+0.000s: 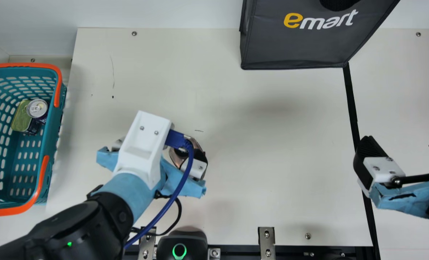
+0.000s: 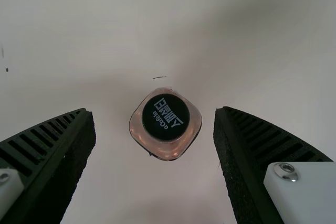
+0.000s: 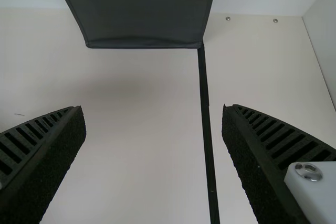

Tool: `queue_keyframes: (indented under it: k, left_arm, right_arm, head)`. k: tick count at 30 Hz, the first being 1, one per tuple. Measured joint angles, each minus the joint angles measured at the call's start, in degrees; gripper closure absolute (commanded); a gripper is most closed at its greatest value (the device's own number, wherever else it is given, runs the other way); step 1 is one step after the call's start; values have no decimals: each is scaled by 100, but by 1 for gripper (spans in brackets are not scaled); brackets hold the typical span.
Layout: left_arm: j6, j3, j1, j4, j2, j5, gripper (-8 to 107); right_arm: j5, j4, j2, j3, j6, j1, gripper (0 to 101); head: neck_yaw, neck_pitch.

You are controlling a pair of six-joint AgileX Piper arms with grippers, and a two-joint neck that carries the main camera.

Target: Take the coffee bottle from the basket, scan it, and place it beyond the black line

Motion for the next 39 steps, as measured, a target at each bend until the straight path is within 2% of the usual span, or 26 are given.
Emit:
queue_keyframes:
  k: [8,35,39]
  left_arm:
    - [-185,-46,13,56,245,-107,9]
    - [-642,245,183,171,770,-531,9]
    - [-645,283,196,130,802,-567,36]
  right_arm:
    - [0,0,0,0,0,0,10]
    - [0,0,0,0,0,0,10]
    - [0,0,0,0,0,0,10]
  head:
    - [0,-9]
    - [0,0]
    - [0,0]
